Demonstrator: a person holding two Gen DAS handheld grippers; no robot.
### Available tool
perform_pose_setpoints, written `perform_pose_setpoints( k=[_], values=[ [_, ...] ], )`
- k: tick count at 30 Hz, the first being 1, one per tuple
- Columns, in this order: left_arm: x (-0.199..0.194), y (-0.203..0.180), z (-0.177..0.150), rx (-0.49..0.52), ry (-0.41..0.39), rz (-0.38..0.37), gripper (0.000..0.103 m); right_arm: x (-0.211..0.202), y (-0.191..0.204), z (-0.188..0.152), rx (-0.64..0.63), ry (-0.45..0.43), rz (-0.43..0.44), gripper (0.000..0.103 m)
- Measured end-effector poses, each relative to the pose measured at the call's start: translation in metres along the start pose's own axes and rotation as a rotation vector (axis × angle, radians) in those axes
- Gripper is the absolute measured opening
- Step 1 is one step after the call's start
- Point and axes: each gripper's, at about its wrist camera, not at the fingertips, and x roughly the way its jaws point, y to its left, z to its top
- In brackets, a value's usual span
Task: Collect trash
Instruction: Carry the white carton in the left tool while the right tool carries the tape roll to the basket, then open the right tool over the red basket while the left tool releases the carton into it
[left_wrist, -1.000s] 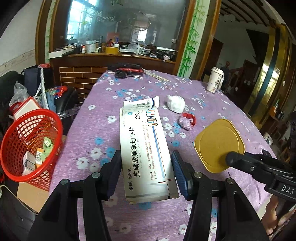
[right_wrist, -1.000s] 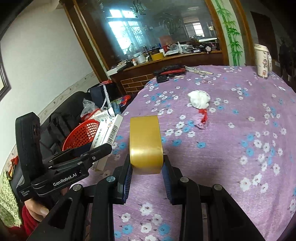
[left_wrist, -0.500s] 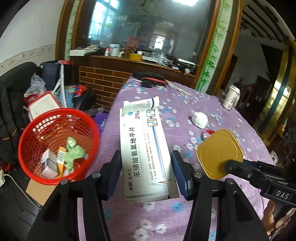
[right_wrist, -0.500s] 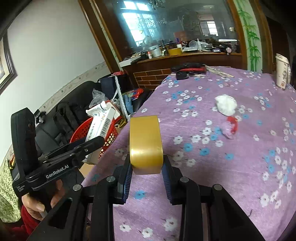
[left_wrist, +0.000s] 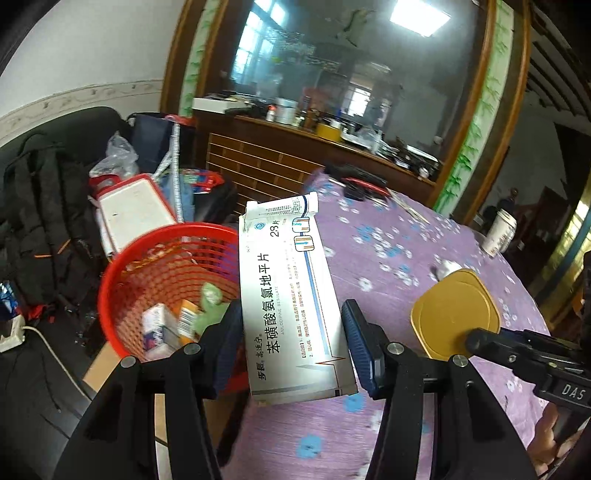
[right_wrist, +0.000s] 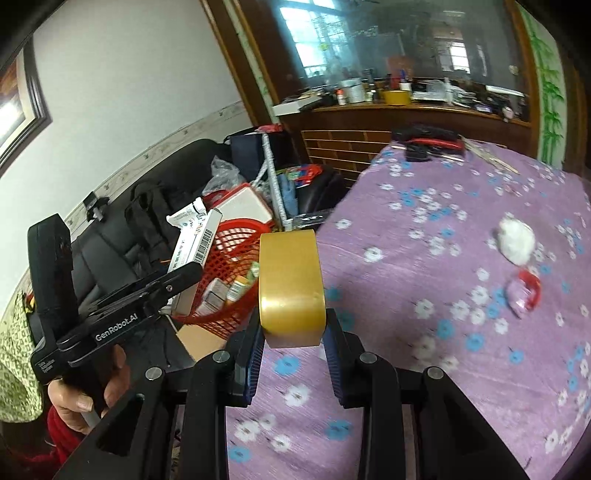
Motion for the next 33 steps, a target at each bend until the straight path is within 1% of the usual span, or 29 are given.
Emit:
perform_pose_setpoints(
  k=[6, 10, 13, 18, 20, 22, 25, 28, 30, 33],
  values=[
    [-0.004, 0.041, 0.008, -0.043, -0.016, 0.058, 0.053, 0.022, 0.025, 0.026, -0.037, 0.009, 0.039, 0.034],
    [-0.001, 0.062, 0.011, -0.077, -0.015, 0.082, 0.053, 0.043, 0.038, 0.04, -0.045, 0.029, 0.065, 0.034],
    [0.004, 0.075, 0.012, -0.091, -0.008, 0.098, 0.053, 0.067, 0.047, 0.051, -0.046, 0.053, 0.083, 0.034],
    [0.016, 0.087, 0.012, -0.112, 0.012, 0.112, 0.053, 0.11, 0.051, 0.061, -0.028, 0.096, 0.097, 0.034],
    [0.02, 0.09, 0.013, -0.115, 0.016, 0.106, 0.053, 0.125, 0.051, 0.063, -0.017, 0.108, 0.108, 0.036],
    [0.021, 0.088, 0.014, -0.105, 0.018, 0.107, 0.054, 0.134, 0.048, 0.065, 0.003, 0.119, 0.106, 0.042],
    [0.02, 0.087, 0.013, -0.105, 0.021, 0.096, 0.057, 0.126, 0.038, 0.064, 0.017, 0.098, 0.111, 0.043],
    [0.017, 0.079, 0.013, -0.086, 0.015, 0.086, 0.058, 0.105, 0.024, 0.059, 0.015, 0.06, 0.067, 0.046],
    [0.018, 0.069, 0.012, -0.077, 0.019, 0.072, 0.058, 0.089, 0.009, 0.052, 0.021, 0.045, 0.035, 0.054],
    [0.021, 0.045, 0.012, -0.042, 0.028, 0.049, 0.058, 0.068, -0.016, 0.042, 0.056, 0.035, 0.002, 0.055]
  ],
)
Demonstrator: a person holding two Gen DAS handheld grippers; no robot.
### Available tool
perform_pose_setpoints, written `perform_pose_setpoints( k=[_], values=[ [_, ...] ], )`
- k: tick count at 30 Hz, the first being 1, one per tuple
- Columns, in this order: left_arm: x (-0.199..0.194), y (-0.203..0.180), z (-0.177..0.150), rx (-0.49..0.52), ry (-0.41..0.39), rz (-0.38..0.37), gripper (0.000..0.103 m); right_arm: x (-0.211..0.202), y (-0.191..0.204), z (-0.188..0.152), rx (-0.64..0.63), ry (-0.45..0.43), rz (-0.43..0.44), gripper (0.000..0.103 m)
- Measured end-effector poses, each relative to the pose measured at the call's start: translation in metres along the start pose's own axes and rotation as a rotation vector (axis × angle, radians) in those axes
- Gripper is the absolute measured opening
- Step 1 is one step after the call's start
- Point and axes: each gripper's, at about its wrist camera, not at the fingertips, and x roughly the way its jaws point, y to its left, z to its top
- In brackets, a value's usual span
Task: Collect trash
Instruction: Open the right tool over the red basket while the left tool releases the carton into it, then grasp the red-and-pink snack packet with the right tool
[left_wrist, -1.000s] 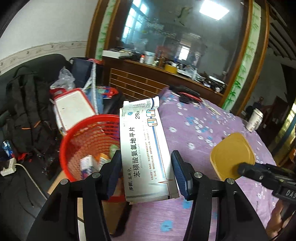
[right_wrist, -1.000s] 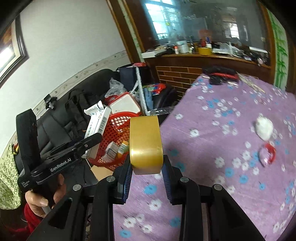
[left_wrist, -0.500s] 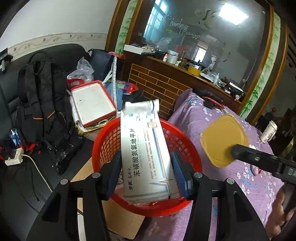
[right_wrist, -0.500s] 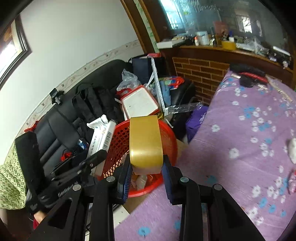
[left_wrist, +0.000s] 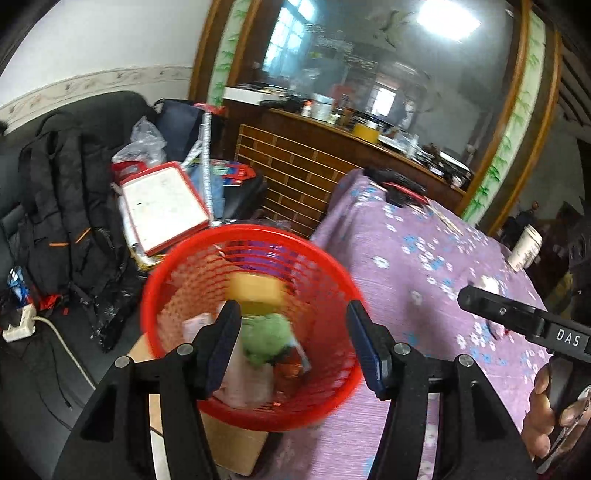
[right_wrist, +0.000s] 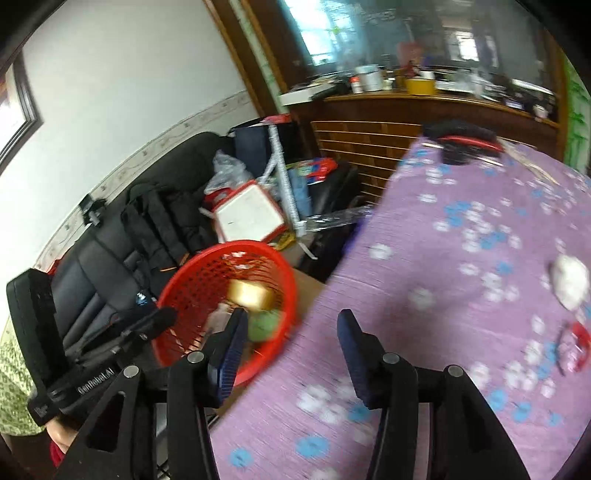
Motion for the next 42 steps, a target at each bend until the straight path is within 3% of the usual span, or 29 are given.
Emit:
perform_pose_setpoints(
  k=[8, 12, 15, 19, 22, 27, 30, 34, 39, 42],
  values=[
    [0.003, -0.084, -0.013, 0.138, 0.036, -0.056, 0.06, -0.067, -0.079, -0.023, 0.139, -0.081, -0.077, 0.055],
    [0.006, -0.126, -0.02, 0.204, 0.055, -0.087, 0.062, -0.099, -0.135, -0.032, 0.22, -0.124, -0.205, 0.055],
    [0.012, -0.154, -0.021, 0.245, 0.078, -0.114, 0.062, -0.107, -0.183, -0.036, 0.29, -0.102, -0.3, 0.056],
    [0.023, -0.187, -0.021, 0.276, 0.112, -0.146, 0.063, -0.096, -0.23, -0.037, 0.374, -0.055, -0.297, 0.056],
    [0.036, -0.205, -0.018, 0.282, 0.151, -0.169, 0.063, -0.079, -0.244, -0.037, 0.408, -0.024, -0.232, 0.056],
    [0.054, -0.229, -0.012, 0.279, 0.192, -0.173, 0.063, -0.051, -0.237, -0.034, 0.328, 0.002, -0.273, 0.056],
    [0.063, -0.239, -0.008, 0.279, 0.207, -0.166, 0.063, -0.039, -0.236, -0.038, 0.294, 0.023, -0.278, 0.039],
    [0.076, -0.26, -0.006, 0.284, 0.227, -0.169, 0.063, -0.052, -0.241, -0.043, 0.287, -0.033, -0.258, 0.037],
    [0.102, -0.301, 0.0, 0.303, 0.24, -0.169, 0.068, -0.096, -0.278, -0.047, 0.421, -0.199, -0.305, 0.036],
    [0.13, -0.329, 0.008, 0.306, 0.265, -0.166, 0.07, -0.113, -0.302, -0.056, 0.521, -0.249, -0.324, 0.036]
  ],
)
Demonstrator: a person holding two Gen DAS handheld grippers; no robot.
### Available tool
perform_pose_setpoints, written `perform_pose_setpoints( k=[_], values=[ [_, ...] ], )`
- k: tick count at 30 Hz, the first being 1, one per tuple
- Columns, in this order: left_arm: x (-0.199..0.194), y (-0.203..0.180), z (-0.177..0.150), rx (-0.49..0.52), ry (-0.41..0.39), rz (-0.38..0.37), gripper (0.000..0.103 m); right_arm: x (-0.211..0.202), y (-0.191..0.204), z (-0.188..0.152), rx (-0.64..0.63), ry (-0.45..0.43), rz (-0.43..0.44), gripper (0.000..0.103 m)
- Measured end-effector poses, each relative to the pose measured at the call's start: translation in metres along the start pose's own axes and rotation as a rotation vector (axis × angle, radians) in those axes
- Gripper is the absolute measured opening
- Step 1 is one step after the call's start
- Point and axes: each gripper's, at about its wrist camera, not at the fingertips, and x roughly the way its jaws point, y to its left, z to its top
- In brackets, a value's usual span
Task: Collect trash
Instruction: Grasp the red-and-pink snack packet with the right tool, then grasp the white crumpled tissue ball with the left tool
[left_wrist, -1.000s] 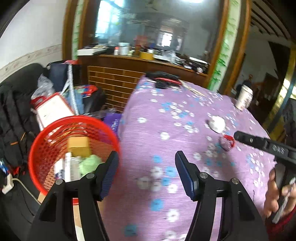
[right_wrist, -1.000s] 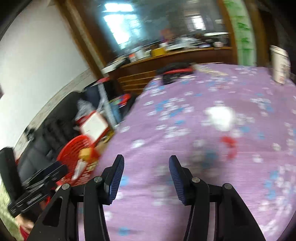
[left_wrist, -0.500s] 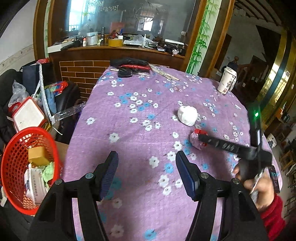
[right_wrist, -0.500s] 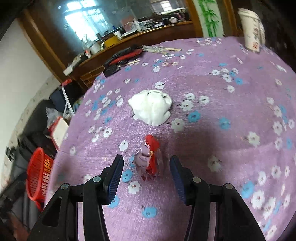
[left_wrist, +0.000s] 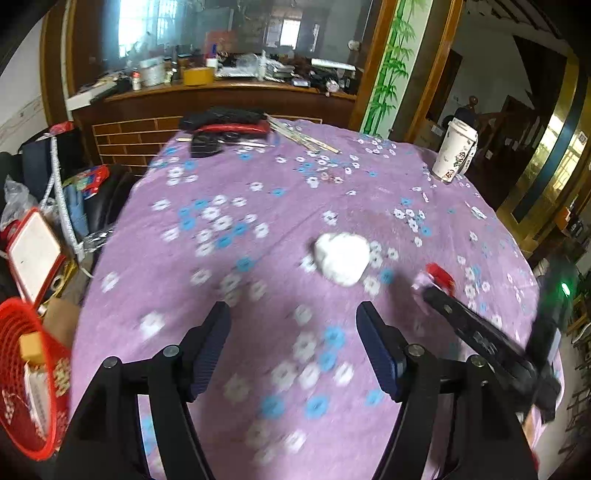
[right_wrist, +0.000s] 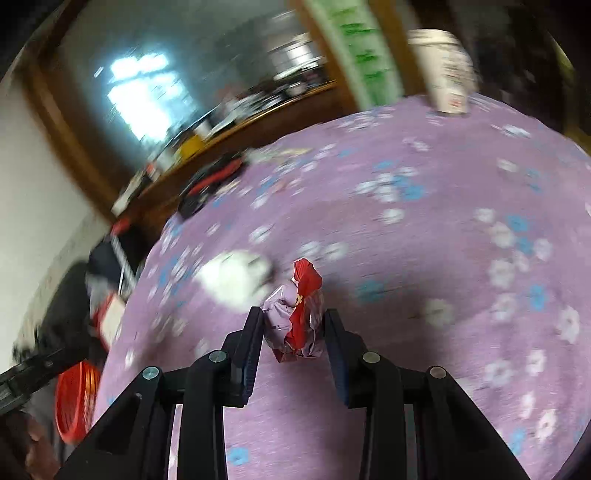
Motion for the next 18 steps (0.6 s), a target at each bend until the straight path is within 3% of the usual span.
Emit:
perform_pose_setpoints(
  k=[6, 10, 14, 16, 18],
  values=[
    [0.078, -0.028, 0.039, -0.016, 0.097, 0.028, 0.071, -0.02, -0.022, 0.008, 0.089, -0.063, 0.011, 0.036],
    [0.122, -0.038, 0.042, -0.023, 0.167, 0.02, 0.07, -0.025, -0.028, 0.011, 0.118, -0.075, 0.014, 0.036],
    [0.144, -0.047, 0.039, -0.006, 0.168, 0.007, 0.068, -0.025, -0.036, 0.014, 0.152, -0.067, 0.033, 0.036],
    [0.15, -0.048, 0.036, -0.012, 0.172, -0.042, 0.037, -0.026, -0.036, 0.014, 0.152, -0.068, 0.037, 0.036],
    [0.149, -0.052, 0.034, -0.007, 0.156, -0.065, 0.032, -0.026, -0.036, 0.014, 0.148, -0.073, 0.029, 0.036]
  ],
)
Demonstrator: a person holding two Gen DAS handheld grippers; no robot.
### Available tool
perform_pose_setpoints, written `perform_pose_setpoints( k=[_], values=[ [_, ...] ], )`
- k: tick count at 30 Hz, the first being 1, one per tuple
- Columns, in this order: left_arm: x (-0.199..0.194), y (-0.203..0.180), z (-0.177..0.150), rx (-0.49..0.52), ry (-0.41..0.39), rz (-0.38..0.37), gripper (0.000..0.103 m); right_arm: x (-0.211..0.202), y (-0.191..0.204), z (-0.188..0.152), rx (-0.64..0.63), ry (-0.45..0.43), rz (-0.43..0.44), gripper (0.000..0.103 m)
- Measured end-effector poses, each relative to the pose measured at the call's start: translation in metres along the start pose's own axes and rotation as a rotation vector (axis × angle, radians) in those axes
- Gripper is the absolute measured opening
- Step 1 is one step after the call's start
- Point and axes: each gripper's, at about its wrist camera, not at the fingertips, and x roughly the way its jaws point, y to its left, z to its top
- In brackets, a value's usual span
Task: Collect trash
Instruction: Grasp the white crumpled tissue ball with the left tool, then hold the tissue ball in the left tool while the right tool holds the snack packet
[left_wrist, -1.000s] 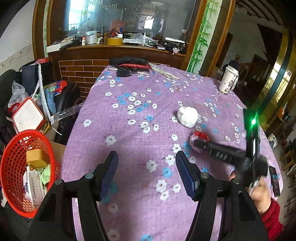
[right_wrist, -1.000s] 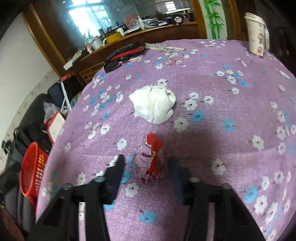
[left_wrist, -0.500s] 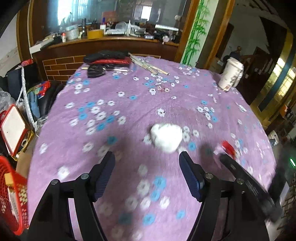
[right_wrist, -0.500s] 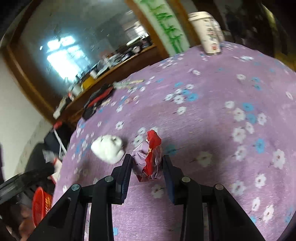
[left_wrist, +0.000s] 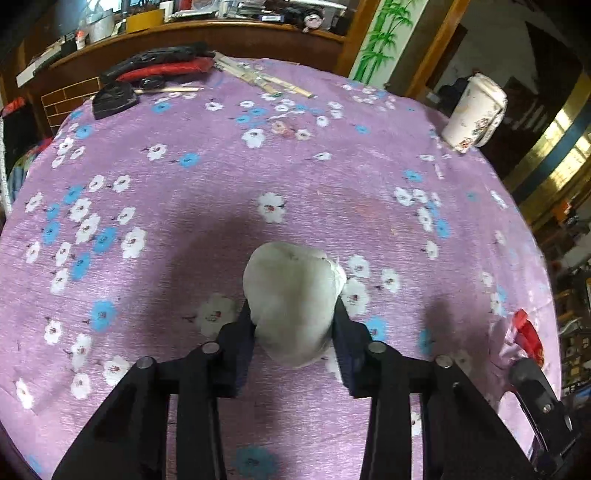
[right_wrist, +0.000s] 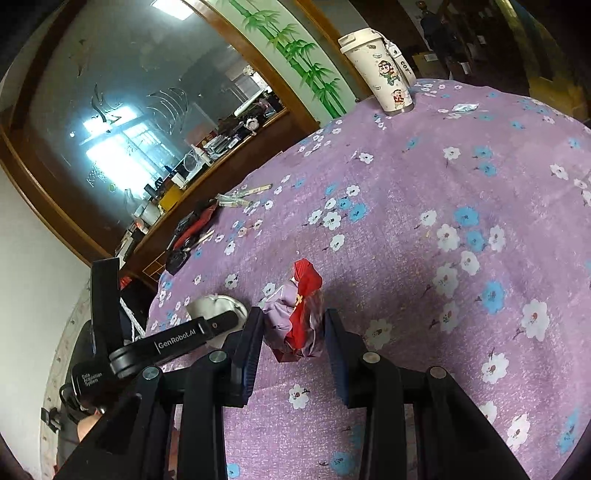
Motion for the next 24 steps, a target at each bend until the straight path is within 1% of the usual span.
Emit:
perform_pose_setpoints(
  k=[1, 2, 7, 9, 11, 14, 18, 20, 24],
  values=[
    [-0.003, -0.003, -0.002, 0.023, -0.016, 0.011, 0.029, 0.0, 0.001, 0.0, -0.007, 0.001, -0.001, 0.036],
    [-0.006, -0.005, -0.004, 0.037, -0.029, 0.015, 0.028, 0.0, 0.004, -0.001, -0.02, 0.003, -0.004, 0.036],
    [-0.046, -0.002, -0.026, 0.083, -0.103, 0.027, 0.028, 0.002, 0.017, -0.004, -0.092, -0.002, -0.019, 0.036],
    [-0.065, 0.003, -0.04, 0.099, -0.133, 0.042, 0.028, 0.002, 0.025, -0.008, -0.131, -0.001, -0.018, 0.036],
    [-0.082, 0.012, -0.055, 0.095, -0.152, 0.036, 0.028, 0.004, 0.037, -0.014, -0.186, 0.007, -0.012, 0.036],
    [-0.102, 0.028, -0.084, 0.078, -0.203, 0.08, 0.028, 0.006, 0.054, -0.023, -0.269, 0.015, -0.007, 0.036],
    [-0.107, 0.04, -0.103, 0.068, -0.252, 0.121, 0.028, 0.01, 0.075, -0.038, -0.376, 0.027, 0.008, 0.036],
    [-0.105, 0.043, -0.104, 0.065, -0.265, 0.123, 0.028, 0.014, 0.084, -0.046, -0.425, 0.034, 0.006, 0.036],
    [-0.103, 0.047, -0.103, 0.064, -0.311, 0.141, 0.028, 0.018, 0.087, -0.05, -0.456, 0.038, -0.013, 0.036]
  ],
)
